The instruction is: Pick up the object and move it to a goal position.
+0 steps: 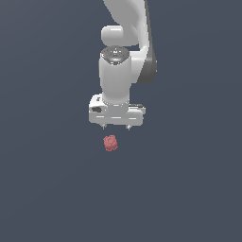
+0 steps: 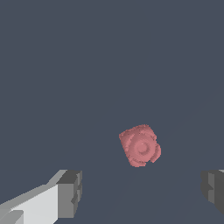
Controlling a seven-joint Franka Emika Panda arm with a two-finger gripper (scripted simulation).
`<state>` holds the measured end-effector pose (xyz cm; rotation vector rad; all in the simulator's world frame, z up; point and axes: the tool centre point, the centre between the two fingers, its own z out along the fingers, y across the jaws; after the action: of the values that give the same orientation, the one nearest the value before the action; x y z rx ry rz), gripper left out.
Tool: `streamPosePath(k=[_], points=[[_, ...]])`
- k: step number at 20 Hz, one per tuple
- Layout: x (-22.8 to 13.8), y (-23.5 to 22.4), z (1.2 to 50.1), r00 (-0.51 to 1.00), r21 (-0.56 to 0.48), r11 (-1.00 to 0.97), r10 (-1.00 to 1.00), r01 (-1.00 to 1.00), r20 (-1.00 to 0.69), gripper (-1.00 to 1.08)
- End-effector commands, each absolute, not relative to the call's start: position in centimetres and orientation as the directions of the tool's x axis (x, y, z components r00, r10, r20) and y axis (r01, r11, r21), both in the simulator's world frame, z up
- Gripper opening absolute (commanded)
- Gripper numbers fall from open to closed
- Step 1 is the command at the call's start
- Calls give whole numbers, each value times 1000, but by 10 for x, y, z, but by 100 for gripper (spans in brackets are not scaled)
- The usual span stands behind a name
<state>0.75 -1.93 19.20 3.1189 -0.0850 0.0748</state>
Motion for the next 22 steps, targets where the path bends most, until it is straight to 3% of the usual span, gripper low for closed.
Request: streamPosePath(k=[1,12,22], points=[[9,-17,195,997,17,-998,-57,-58,54,100],[8,-24,179,999,19,-1000,-2,-3,44,100],[4,-40,135,987,15,-987,158,158,20,100]])
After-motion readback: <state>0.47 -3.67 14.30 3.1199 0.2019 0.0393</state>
